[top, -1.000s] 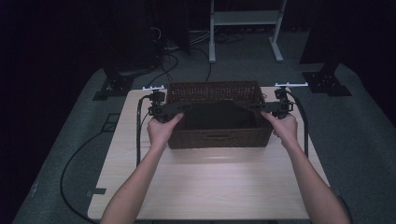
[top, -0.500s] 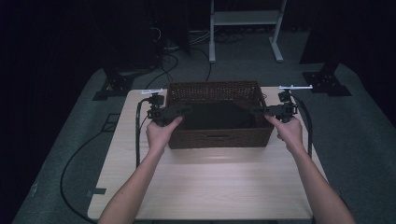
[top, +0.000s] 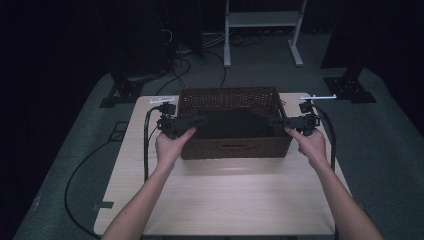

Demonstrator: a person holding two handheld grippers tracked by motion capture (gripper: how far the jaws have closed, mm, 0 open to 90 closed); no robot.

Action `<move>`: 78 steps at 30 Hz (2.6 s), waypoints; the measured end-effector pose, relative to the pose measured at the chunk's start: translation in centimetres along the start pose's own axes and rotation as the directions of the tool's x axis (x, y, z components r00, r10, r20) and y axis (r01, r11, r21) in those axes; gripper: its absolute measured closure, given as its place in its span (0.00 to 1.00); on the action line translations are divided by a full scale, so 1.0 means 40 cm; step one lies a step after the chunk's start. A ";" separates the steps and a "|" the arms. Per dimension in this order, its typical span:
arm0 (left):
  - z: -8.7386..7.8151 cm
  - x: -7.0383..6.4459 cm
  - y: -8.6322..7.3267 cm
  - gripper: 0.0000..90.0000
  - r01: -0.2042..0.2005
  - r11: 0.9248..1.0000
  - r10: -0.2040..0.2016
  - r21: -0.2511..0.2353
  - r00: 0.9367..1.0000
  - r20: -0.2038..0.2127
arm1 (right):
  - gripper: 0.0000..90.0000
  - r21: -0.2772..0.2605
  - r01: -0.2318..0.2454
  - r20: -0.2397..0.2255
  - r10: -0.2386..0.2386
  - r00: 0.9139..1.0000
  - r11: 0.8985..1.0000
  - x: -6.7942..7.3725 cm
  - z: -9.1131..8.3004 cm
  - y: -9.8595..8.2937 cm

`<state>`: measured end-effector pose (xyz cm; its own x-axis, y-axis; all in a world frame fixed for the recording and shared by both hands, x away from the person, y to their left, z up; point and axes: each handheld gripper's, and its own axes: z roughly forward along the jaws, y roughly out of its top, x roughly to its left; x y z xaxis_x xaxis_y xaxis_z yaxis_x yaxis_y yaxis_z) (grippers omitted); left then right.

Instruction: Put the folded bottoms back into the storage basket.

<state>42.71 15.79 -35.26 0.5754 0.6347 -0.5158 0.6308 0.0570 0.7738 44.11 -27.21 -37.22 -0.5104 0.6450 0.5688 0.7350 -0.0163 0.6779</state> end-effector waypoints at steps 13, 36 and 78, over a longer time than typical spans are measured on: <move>-0.018 -0.007 -0.048 0.15 -0.019 1.000 0.019 0.008 1.000 0.016 | 0.34 -0.011 0.011 -0.003 -0.011 1.000 1.000 0.001 -0.030 -0.025; -0.054 -0.042 -0.097 0.12 -0.063 0.998 0.063 0.010 0.997 0.055 | 0.32 -0.016 0.029 -0.022 -0.029 0.999 0.999 -0.002 -0.070 -0.093; -0.109 -0.060 -0.195 0.11 -0.077 0.997 0.077 -0.001 0.994 0.073 | 0.31 -0.016 0.044 -0.063 -0.044 0.997 0.999 0.009 -0.106 -0.232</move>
<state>34.14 17.19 -38.47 0.6584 0.5794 -0.4804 0.5844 0.0086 0.8114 35.22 -30.05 -41.31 -0.5697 0.5955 0.5664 0.7049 -0.0002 0.7093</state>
